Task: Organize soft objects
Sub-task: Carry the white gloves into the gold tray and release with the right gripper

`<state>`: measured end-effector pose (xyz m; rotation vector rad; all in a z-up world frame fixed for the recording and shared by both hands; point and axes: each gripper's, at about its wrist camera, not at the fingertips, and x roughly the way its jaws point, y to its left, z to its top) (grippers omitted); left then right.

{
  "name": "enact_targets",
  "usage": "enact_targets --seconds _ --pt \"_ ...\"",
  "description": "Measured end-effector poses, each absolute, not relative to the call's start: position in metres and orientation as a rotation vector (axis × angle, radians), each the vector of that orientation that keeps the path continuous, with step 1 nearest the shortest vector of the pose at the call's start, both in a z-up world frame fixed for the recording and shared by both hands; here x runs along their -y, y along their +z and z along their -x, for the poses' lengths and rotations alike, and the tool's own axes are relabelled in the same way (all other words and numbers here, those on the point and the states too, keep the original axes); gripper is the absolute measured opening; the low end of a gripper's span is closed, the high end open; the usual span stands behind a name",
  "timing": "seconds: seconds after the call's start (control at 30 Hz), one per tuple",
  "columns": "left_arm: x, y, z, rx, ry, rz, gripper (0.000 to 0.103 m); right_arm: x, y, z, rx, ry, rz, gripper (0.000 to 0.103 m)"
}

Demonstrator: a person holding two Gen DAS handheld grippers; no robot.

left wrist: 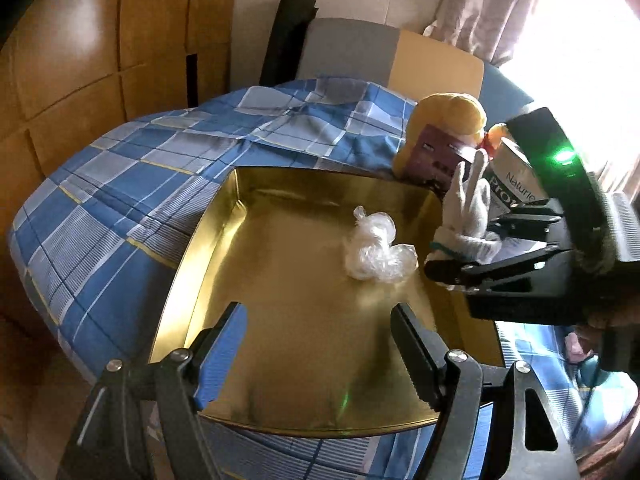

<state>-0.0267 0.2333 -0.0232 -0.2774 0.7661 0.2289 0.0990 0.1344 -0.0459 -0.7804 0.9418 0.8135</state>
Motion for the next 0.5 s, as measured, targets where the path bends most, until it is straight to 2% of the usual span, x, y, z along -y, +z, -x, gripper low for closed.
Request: enact_targets --seconds 0.27,0.5 --pt "-0.238 -0.031 0.026 -0.78 0.23 0.303 0.075 -0.147 -0.074 -0.132 -1.039 0.74 0.735 0.049" --pt "-0.239 -0.034 0.028 -0.784 0.234 0.315 0.075 -0.138 -0.074 -0.145 -1.051 0.734 0.631 0.051"
